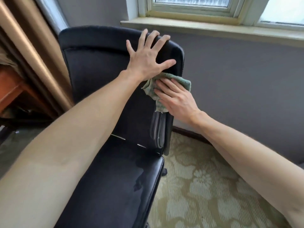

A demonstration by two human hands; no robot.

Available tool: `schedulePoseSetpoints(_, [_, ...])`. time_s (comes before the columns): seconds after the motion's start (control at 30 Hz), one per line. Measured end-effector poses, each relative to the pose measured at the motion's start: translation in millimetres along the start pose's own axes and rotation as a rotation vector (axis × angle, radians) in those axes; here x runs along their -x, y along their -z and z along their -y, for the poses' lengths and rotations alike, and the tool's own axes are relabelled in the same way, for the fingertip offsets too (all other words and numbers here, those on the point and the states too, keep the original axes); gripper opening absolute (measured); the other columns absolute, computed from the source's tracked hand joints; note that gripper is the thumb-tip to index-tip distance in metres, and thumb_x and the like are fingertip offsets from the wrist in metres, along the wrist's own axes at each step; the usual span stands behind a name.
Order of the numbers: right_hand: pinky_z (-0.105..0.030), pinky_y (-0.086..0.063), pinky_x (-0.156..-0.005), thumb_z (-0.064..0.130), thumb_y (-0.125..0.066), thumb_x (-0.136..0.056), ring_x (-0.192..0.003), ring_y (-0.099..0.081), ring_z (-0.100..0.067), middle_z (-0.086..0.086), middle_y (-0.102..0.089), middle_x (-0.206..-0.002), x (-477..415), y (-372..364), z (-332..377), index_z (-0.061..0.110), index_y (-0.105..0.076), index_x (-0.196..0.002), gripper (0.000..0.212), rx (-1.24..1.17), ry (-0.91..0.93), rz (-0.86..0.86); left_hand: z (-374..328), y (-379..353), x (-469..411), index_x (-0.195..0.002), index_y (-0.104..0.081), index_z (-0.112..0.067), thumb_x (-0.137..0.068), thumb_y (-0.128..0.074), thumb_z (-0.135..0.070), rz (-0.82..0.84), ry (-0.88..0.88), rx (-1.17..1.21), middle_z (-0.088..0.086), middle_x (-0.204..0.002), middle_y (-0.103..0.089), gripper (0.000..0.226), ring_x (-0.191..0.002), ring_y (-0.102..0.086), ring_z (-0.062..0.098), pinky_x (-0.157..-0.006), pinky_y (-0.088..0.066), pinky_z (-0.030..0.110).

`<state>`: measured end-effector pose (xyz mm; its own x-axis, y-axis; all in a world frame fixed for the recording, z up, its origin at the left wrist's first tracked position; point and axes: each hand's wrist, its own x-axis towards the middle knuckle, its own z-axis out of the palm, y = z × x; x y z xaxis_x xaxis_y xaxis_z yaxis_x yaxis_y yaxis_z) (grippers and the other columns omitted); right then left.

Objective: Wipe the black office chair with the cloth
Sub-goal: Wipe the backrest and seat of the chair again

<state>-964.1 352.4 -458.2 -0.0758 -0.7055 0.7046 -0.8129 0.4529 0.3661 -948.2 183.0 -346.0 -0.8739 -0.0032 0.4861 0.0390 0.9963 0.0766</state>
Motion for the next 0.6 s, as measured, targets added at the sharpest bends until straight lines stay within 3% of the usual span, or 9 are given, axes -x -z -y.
schedulePoseSetpoints(0.13, [-0.045,-0.032,-0.113,0.017,-0.062,-0.091,-0.133,-0.046,-0.031,-0.014,-0.054,-0.138,1,-9,2,0.008,-0.066,-0.12,0.03,0.048,0.029,-0.099,2,-21,11,-0.153,-0.01,-0.04,-0.089,-0.036,-0.072,-0.105,0.01,0.036,-0.002,-0.163,0.0,0.077,-0.149,0.009,0.025,-0.11,0.003,0.068])
schedulePoseSetpoints(0.23, [-0.044,-0.032,-0.113,0.017,-0.06,-0.092,-0.132,-0.047,-0.032,-0.014,-0.053,-0.138,9,-17,10,0.009,-0.066,-0.12,0.03,0.084,0.034,-0.169,4,-41,30,-0.153,-0.01,-0.042,-0.092,-0.036,-0.068,-0.212,0.01,0.105,0.001,-0.164,0.006,0.072,-0.149,0.012,0.027,-0.111,0.003,0.066])
schedulePoseSetpoints(0.37, [-0.043,-0.032,-0.114,0.023,-0.05,-0.099,-0.137,-0.04,-0.029,-0.011,-0.048,-0.144,29,-33,27,0.012,-0.064,-0.124,0.031,0.061,-0.002,-0.194,23,-60,56,-0.151,-0.018,-0.046,-0.093,-0.034,-0.068,-0.253,-0.012,0.204,-0.002,-0.164,0.003,0.063,-0.149,0.01,0.021,-0.113,0.007,0.062])
schedulePoseSetpoints(0.6, [-0.045,-0.033,-0.114,0.019,-0.054,-0.098,-0.14,-0.036,-0.029,-0.011,-0.047,-0.145,55,-55,55,0.009,-0.062,-0.127,0.031,-0.01,-0.005,-0.205,45,-79,66,-0.148,-0.033,-0.041,-0.096,-0.037,-0.061,-0.374,-0.053,0.174,0.0,-0.156,-0.019,0.056,-0.148,-0.008,0.016,-0.114,0.004,0.064])
